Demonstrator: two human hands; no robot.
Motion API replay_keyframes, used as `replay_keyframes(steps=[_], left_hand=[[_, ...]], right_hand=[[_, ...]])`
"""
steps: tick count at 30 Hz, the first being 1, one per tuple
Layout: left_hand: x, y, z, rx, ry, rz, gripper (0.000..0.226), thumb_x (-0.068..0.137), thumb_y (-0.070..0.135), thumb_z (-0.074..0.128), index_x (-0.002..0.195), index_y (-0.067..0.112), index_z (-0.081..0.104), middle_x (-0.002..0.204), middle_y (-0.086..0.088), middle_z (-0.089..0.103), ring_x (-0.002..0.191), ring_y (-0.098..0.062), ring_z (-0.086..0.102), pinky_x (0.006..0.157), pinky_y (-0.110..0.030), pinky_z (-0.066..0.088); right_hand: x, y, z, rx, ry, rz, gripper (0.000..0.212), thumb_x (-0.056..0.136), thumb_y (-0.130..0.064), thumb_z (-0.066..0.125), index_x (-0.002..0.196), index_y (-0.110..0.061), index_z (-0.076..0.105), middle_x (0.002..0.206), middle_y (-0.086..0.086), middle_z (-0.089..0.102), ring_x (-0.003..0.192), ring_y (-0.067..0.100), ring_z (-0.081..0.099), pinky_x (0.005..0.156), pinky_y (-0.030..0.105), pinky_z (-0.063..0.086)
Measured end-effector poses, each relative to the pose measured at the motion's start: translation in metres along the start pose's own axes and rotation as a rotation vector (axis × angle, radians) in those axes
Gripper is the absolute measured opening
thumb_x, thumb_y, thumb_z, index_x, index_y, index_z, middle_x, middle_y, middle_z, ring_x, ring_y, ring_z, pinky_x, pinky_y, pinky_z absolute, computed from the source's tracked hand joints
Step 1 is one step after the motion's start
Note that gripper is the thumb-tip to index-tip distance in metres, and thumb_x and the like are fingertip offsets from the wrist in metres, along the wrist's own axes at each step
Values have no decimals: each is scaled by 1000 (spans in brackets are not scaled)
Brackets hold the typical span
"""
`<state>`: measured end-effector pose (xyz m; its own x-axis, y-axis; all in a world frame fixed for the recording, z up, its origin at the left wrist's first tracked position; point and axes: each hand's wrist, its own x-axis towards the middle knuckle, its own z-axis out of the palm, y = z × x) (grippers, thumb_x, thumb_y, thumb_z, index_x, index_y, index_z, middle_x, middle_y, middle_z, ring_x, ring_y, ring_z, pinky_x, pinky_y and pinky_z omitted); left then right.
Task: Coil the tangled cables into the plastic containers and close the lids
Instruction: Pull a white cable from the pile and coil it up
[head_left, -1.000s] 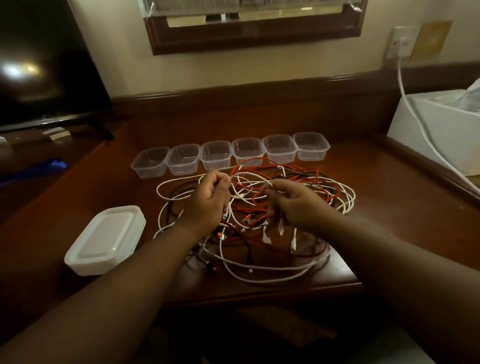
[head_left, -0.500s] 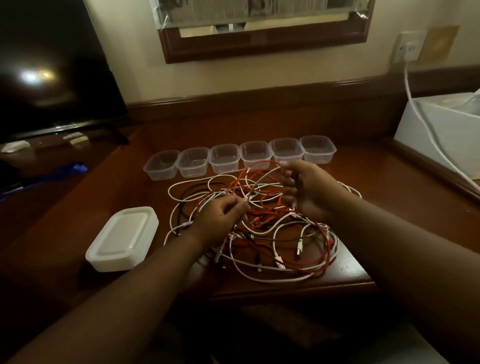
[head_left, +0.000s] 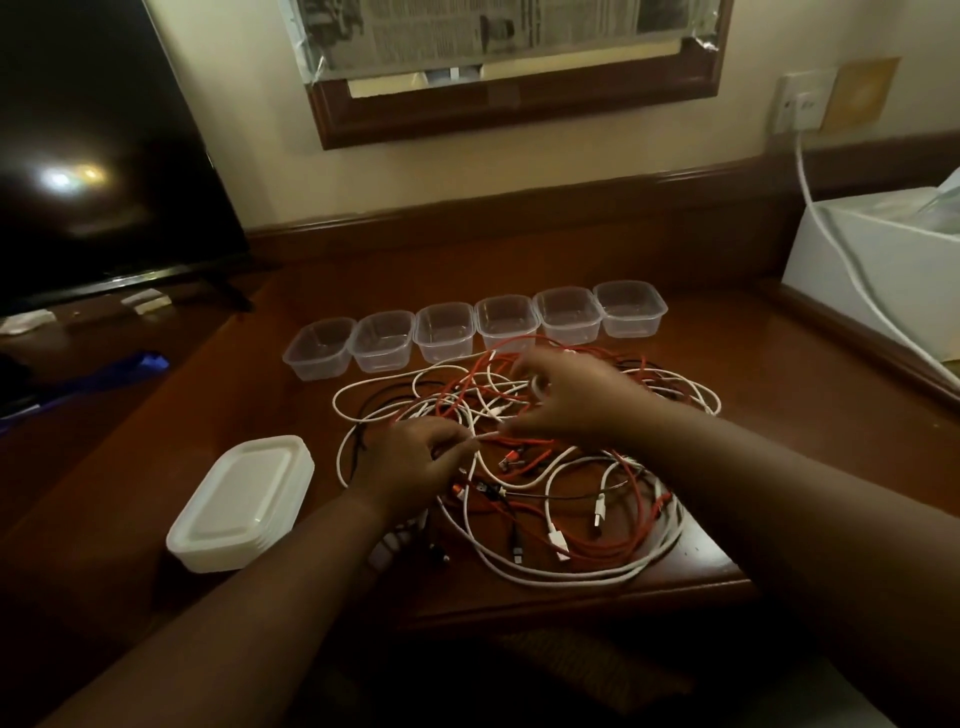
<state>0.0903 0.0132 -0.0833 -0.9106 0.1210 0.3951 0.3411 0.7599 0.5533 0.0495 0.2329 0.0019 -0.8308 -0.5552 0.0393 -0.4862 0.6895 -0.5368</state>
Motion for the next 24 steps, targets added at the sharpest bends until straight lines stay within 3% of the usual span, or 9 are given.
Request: replay_keyframes(steps=[2, 5, 9, 13, 15, 17, 19, 21, 24], left_hand=[[2, 6, 0, -4, 55, 18, 29, 87, 51, 59, 93, 26, 73, 87, 13, 71, 83, -4, 65, 73, -36, 55], [4, 7, 3, 16, 69, 4, 24, 90, 47, 62, 87, 26, 72, 79, 11, 69, 77, -6, 65, 70, -40, 55], [0, 0, 7, -102, 59, -15, 15, 90, 44, 65, 92, 31, 72, 86, 18, 71, 84, -3, 68, 75, -39, 58], [1, -4, 11, -69, 62, -53, 17, 92, 27, 68, 108, 25, 72, 98, 24, 64, 98, 1, 64, 86, -29, 54], [4, -4, 10, -35, 39, -88, 13, 91, 25, 70, 103, 24, 74, 95, 22, 66, 94, 1, 63, 83, -27, 53], [8, -2, 9, 8, 0, -114, 5, 88, 26, 72, 92, 27, 75, 88, 18, 67, 86, 1, 62, 77, -23, 50], [11, 0, 9, 52, -28, -107, 4, 89, 31, 70, 87, 29, 73, 85, 17, 67, 84, 2, 60, 72, -19, 44], [14, 3, 10, 123, 5, -60, 11, 92, 39, 64, 84, 31, 67, 82, 17, 63, 84, 2, 56, 68, -18, 39], [17, 9, 12, 282, 79, 26, 27, 91, 56, 53, 85, 31, 61, 82, 15, 59, 82, -2, 50, 63, -17, 31]], right_hand=[[0, -3, 11, -321, -140, 6, 57, 85, -44, 72, 135, -24, 52, 120, -2, 61, 103, 16, 57, 77, 27, 50], [1, -3, 16, -336, -150, -66, 31, 88, -43, 69, 111, -23, 61, 98, -9, 59, 87, 13, 54, 65, 23, 41], [1, 0, 12, 277, 71, -49, 23, 97, -38, 56, 86, -18, 56, 82, 1, 58, 68, 10, 51, 60, 20, 41], [-1, 1, 15, 1014, 146, -7, 27, 103, -33, 44, 102, -9, 57, 107, 11, 72, 103, 21, 69, 95, 40, 52], [-2, -1, 12, 1358, 110, 39, 25, 103, -32, 44, 104, -9, 54, 94, 12, 72, 93, 27, 72, 89, 43, 55], [-1, -4, 10, 1427, 137, 109, 20, 101, -32, 49, 98, -12, 52, 78, 7, 61, 67, 21, 64, 69, 35, 54], [4, -5, 11, 1213, 200, 139, 13, 98, -26, 57, 95, -15, 50, 76, 2, 51, 59, 12, 50, 55, 25, 43], [8, -5, 10, 725, 224, 121, 22, 92, -23, 66, 104, -18, 48, 87, 1, 54, 69, 10, 55, 54, 21, 44], [11, -7, 9, 9, -4, 36, 55, 87, -33, 72, 133, -19, 44, 109, 3, 60, 87, 11, 57, 60, 18, 43]])
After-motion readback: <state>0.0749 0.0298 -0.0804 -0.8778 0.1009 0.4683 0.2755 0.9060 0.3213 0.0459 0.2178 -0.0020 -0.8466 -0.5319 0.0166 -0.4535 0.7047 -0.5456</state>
